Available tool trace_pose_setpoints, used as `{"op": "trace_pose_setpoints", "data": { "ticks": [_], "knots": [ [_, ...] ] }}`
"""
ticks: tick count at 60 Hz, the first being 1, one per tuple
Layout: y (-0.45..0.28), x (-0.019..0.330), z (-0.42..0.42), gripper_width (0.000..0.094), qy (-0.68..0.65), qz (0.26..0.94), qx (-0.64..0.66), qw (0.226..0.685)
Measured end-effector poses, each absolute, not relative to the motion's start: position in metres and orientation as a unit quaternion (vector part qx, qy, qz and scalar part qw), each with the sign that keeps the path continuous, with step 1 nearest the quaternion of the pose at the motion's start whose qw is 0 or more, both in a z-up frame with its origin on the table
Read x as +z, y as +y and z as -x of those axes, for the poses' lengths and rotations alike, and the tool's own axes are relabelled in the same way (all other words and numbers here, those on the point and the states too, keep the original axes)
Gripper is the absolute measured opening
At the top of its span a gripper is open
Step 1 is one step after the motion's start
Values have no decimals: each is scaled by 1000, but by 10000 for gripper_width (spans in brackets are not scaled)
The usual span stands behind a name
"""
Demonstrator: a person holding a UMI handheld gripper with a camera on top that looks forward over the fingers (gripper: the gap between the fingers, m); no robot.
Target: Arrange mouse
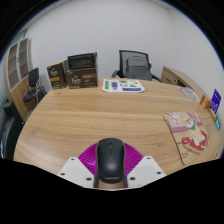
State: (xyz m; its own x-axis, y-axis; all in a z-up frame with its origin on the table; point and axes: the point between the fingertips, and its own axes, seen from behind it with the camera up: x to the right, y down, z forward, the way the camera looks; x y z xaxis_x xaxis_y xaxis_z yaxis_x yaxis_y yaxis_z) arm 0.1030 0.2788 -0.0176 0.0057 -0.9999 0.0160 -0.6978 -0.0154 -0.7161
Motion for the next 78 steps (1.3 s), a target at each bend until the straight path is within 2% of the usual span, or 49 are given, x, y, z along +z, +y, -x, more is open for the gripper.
{"op": "trace_pose_setpoints", "data": {
  "ticks": [3, 11, 20, 28, 33, 40, 48, 57, 65, 67, 74, 76, 78],
  "knots": [
    [278, -17, -103, 296, 643, 659, -282, 269],
    [278, -1, -100, 287, 637, 664, -280, 274],
    [243, 70, -114, 285, 644, 634, -300, 306],
    [155, 138, -148, 284, 636, 602, -371, 308],
    [96, 150, -166, 285, 644, 585, -398, 292],
    [16, 138, -172, 284, 663, 566, -410, 267],
    [-38, 82, -168, 284, 690, 563, -380, 251],
    [-54, 22, -159, 283, 694, 585, -348, 236],
    [-54, -13, -149, 290, 702, 593, -321, 230],
    [-53, -17, -147, 311, 700, 596, -319, 230],
    [-49, -18, -147, 498, 690, 607, -314, 239],
    [-51, -18, -144, 625, 691, 609, -313, 232],
    [-55, -14, -141, 873, 690, 612, -315, 225]
  ]
}}
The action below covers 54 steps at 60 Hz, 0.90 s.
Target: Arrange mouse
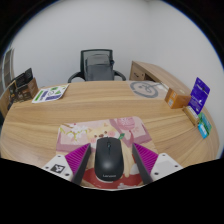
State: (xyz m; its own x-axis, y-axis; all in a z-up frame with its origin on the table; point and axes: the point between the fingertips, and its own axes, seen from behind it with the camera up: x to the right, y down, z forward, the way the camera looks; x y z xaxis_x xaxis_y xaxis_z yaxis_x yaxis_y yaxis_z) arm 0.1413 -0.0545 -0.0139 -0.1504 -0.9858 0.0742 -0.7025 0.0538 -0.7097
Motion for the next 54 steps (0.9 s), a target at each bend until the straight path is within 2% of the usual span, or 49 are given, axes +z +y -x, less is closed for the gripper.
{"op": "trace_pose_setpoints", "data": {
  "ticks": [3, 7, 15, 24, 28, 37, 54],
  "knots": [
    [-56, 0, -136, 833, 687, 613, -319, 224],
    [-52, 31, -126, 875, 685, 608, -321, 242],
    [-43, 105, -81, 874, 689, 590, -330, 262],
    [-7, 173, -7, 874, 683, 590, -296, 314],
    [-1, 193, 29, 871, 674, 598, -303, 309],
    [4, 221, 102, 875, 656, 613, -328, 293],
    [10, 233, 188, 866, 650, 616, -335, 293]
  ]
}}
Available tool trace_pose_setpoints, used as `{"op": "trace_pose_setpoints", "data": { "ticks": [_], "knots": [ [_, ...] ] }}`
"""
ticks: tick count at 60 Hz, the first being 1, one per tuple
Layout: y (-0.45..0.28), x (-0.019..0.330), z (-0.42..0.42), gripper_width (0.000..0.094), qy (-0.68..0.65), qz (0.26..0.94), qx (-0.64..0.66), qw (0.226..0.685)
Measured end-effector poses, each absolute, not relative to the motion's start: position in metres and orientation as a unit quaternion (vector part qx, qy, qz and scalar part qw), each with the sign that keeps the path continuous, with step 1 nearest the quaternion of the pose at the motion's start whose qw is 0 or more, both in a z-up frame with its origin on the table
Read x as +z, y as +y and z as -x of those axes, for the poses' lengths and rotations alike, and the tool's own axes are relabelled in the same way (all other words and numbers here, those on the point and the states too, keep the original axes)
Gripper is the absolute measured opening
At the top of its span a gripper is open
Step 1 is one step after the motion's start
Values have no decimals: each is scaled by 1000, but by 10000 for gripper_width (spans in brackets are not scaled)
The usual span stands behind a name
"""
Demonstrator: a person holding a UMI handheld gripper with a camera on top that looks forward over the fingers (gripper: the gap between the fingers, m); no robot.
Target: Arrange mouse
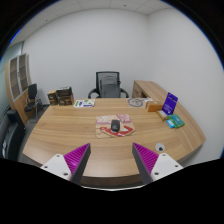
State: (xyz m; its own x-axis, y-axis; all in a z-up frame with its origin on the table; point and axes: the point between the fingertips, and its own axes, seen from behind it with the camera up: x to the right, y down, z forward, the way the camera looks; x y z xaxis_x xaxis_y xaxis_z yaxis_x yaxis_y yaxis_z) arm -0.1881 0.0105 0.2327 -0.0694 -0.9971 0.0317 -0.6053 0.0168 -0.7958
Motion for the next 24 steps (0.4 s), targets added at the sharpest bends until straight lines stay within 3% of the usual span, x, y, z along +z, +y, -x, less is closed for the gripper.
{"op": "trace_pose_setpoints", "data": {
  "ticks": [24],
  "knots": [
    [12, 240, 223, 872, 651, 612, -337, 298]
  ]
}}
